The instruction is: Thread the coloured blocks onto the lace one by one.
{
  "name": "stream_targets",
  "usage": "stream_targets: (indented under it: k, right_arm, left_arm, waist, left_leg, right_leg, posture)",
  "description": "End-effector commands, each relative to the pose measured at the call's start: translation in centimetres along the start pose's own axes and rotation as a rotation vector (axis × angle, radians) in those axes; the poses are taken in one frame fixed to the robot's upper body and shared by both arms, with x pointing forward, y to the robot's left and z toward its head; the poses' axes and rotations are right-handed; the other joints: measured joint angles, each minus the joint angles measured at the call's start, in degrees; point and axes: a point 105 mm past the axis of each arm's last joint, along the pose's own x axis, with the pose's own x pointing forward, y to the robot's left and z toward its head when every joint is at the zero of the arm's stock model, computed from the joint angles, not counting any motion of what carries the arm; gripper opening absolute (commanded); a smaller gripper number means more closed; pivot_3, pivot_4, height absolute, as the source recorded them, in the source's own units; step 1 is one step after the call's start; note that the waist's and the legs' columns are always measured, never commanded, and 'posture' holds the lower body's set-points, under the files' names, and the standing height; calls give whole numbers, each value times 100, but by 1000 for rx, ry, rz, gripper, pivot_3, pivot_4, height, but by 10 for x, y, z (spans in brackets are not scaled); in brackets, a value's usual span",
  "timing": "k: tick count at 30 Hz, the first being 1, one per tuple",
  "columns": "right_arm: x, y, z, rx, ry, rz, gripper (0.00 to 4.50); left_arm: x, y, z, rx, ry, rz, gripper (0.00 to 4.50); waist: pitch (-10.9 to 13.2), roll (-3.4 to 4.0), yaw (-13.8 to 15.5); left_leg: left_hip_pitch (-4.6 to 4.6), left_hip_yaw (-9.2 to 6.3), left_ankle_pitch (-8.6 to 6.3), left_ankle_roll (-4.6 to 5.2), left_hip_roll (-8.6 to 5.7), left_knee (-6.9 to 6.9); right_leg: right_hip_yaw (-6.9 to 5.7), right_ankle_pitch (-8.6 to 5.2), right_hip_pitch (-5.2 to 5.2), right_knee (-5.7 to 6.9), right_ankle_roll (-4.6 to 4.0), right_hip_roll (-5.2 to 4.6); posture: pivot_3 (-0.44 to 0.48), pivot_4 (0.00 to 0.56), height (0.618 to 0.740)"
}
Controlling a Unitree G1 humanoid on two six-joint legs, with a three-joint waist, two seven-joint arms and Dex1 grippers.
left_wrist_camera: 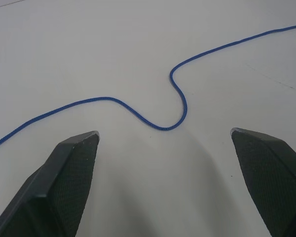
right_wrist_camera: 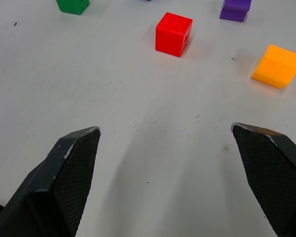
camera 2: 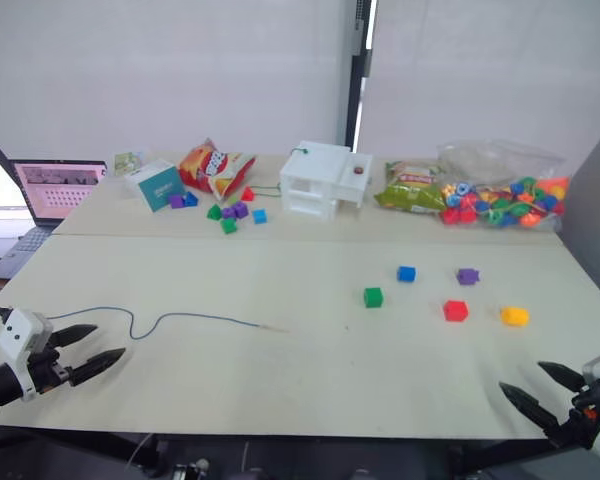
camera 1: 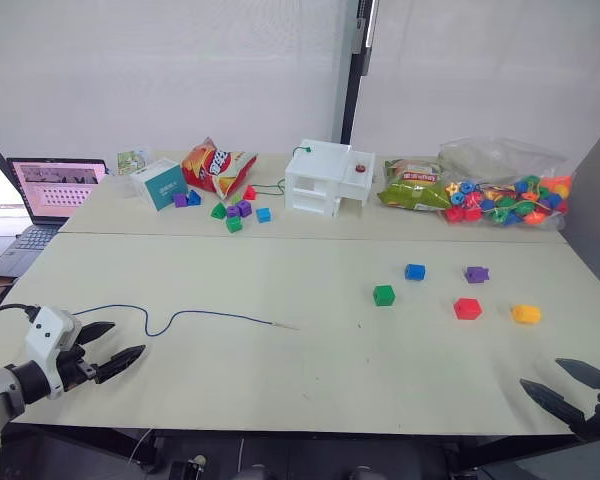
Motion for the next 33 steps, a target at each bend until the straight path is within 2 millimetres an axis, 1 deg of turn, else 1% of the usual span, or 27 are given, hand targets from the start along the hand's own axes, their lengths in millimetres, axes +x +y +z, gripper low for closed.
stream_targets:
  k: [1, 4, 6, 9, 13, 15, 17, 19, 22, 24, 26, 30, 33]
  right_arm:
    - [4, 2, 20, -25, -54, 16, 4487]
    - [24, 28, 44, -61, -90, 131, 4487]
    - [33, 43, 54, -80, -90, 194, 4487]
    - [46, 68, 68, -112, -90, 292, 4487]
    - [58, 94, 79, -148, -85, 401, 4487]
    - [64, 109, 82, -185, -72, 462, 4487]
    - [67, 120, 84, -213, -64, 503, 4487]
    - [69, 125, 86, -231, -61, 522, 4487]
    - [71, 130, 89, -253, -68, 537, 4487]
    - [70, 132, 90, -258, -74, 532, 4487]
    - [67, 132, 91, -266, -80, 512, 4487]
    - [62, 132, 91, -258, -92, 481, 4487]
    - [59, 133, 89, -255, -94, 461, 4487]
  left_arm:
    - [3, 1, 15, 34, -39, -17, 4500]
    - [22, -16, 37, 46, -102, -129, 4500]
    - [32, -25, 45, 61, -113, -202, 4500]
    - [50, -45, 59, 97, -134, -343, 4500]
    - [74, -73, 74, 161, -141, -551, 4500]
    - [90, -86, 78, 205, -127, -659, 4500]
    - [103, -95, 81, 243, -111, -742, 4500]
    - [114, -99, 83, 276, -102, -792, 4500]
    - [135, -106, 84, 343, -76, -853, 4500]
    - [150, -110, 81, 376, -50, -884, 4500]
    - [164, -118, 78, 430, -27, -924, 4500]
    - [175, -123, 75, 453, -18, -949, 4500]
    - [180, -125, 69, 456, 9, -951, 4500]
  waist:
    - [0, 0, -1]
    - [0, 0, 1]
    - [0, 0, 7]
    - [0, 0, 8]
    - [0, -1, 14]
    - [0, -2, 16]
    - [0, -2, 13]
    - [0, -3, 11]
    - [1, -5, 14]
    - [2, -6, 10]
    - [4, -10, 38]
    - [10, -20, 25]
    - [11, -22, 2]
  left_leg:
    - [0, 0, 0, 0, 0, 0]
    - [0, 1, 3, -1, 0, 2]
    - [0, 0, 6, -7, 0, 5]
    - [0, 0, 15, 5, -2, 6]
    - [-6, -2, 12, 10, -7, 6]
    - [-10, -3, 12, 12, -17, 8]
    - [-12, -1, 14, 14, -28, 15]
    - [-20, -2, 13, 18, -30, 28]
    - [-32, -2, 4, 35, -31, 61]
    - [-55, -7, -2, 45, -26, 107]
    - [-60, -9, -5, 50, -28, 118]
    - [-73, -10, -11, 61, -32, 132]
    - [-74, -10, -13, 64, -31, 133]
  right_leg:
    - [0, 0, 0, 0, 0, 0]
    - [1, 0, 0, 1, 0, 1]
    - [1, 0, 2, 1, 0, 2]
    - [0, 3, 3, 6, 5, 9]
    - [-9, 10, -2, 15, 12, 37]
    - [-22, 12, -4, 19, 16, 51]
    - [-29, 14, -1, 21, 21, 66]
    - [-32, 15, -1, 21, 23, 74]
    - [-39, 16, -1, 27, 25, 84]
    - [-47, 18, -3, 32, 31, 96]
    - [-48, 23, 2, 29, 39, 98]
    - [-44, 28, -1, 26, 49, 98]
    - [-41, 29, -3, 28, 50, 98]
  posture:
    - [0, 150, 740]
    - [0, 150, 740]
    - [0, 150, 740]
    - [0, 150, 740]
    - [0, 150, 740]
    - [0, 150, 740]
    - [0, 150, 740]
    - [0, 150, 740]
    - [0, 150, 740]
    - [0, 150, 740]
    - [0, 150, 740]
    - [0, 150, 740]
    - [0, 150, 740]
